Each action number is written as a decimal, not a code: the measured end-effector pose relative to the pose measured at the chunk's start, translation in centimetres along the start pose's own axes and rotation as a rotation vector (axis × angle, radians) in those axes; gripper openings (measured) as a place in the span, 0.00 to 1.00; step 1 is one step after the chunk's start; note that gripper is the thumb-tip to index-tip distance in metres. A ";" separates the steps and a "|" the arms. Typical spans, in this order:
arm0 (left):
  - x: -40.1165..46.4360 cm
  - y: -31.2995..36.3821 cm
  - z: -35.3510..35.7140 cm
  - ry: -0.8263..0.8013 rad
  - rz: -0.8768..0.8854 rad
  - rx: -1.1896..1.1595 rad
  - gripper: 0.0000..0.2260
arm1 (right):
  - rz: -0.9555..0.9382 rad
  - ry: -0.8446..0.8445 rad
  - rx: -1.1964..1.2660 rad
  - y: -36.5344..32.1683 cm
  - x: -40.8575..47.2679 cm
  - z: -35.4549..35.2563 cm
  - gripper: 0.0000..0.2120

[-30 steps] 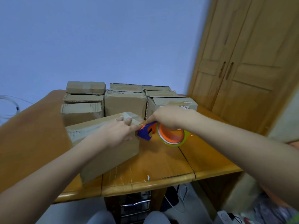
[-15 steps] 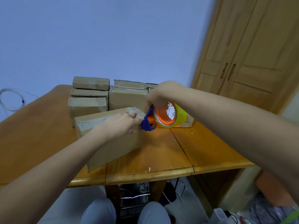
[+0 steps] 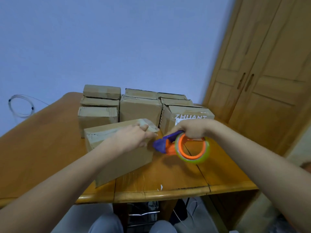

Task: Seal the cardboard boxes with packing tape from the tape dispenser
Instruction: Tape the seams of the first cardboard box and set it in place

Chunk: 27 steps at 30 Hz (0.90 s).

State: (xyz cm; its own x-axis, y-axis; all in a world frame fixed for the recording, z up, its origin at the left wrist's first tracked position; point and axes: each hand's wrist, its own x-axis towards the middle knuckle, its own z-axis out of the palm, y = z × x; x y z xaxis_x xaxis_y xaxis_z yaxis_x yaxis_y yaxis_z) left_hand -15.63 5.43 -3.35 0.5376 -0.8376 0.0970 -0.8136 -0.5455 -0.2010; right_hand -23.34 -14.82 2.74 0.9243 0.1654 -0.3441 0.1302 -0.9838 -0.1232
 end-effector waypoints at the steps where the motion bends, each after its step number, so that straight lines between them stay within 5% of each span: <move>1: 0.1 0.0 0.1 0.002 -0.001 -0.003 0.23 | -0.016 0.024 0.040 0.9 -0.9 -0.2 0.38; 4: 0.3 -0.2 0.3 0.014 0.016 -0.008 0.23 | 0.017 0.043 0.040 3.0 -3.2 0.5 0.39; 9: -0.3 -1.5 0.2 -0.052 0.057 -0.038 0.22 | 0.232 0.393 0.018 6.1 -2.4 4.8 0.38; 14: -0.6 -2.9 0.1 -0.107 0.124 -0.071 0.19 | 0.341 0.417 0.548 8.8 0.8 8.2 0.20; 18: -0.9 -4.0 0.4 -0.065 0.171 -0.230 0.16 | 0.382 0.349 0.818 9.7 2.3 9.5 0.19; 27: -1.6 -4.5 -0.6 0.129 0.145 -0.903 0.04 | 0.634 0.536 0.213 12.0 4.3 9.9 0.21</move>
State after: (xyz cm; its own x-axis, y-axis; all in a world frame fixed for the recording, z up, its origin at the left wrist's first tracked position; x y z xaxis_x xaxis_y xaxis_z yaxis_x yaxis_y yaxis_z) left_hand -13.01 9.22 -2.06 0.4327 -0.8665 0.2490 -0.7637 -0.2055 0.6120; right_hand -21.34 -25.18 -9.48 0.8512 -0.5197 0.0727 -0.4894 -0.8362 -0.2473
